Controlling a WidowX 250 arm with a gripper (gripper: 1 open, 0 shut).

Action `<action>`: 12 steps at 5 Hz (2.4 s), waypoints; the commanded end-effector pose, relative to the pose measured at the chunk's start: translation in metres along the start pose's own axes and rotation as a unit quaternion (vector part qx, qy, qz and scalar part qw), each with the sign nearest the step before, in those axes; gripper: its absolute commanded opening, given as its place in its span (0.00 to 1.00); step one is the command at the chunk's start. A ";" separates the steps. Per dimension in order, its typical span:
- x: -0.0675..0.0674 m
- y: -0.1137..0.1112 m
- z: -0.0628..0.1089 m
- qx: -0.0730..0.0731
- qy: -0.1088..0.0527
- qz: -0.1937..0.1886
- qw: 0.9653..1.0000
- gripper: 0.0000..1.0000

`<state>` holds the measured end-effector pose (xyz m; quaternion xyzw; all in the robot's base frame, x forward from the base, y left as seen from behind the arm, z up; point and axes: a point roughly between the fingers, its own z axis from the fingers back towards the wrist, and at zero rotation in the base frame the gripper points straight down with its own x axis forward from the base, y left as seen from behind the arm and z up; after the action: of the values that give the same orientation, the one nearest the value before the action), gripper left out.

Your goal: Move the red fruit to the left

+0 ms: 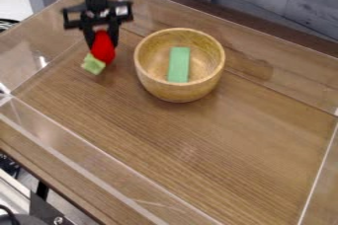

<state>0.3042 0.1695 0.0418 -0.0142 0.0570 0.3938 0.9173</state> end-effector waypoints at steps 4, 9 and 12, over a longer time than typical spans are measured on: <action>0.008 0.004 0.021 0.008 -0.039 -0.104 0.994 0.00; 0.005 0.017 0.019 0.024 -0.042 -0.271 0.961 0.00; 0.010 0.019 0.016 0.026 -0.030 -0.362 0.931 0.00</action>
<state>0.2934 0.1826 0.0395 -0.0144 0.0560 0.0319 0.9978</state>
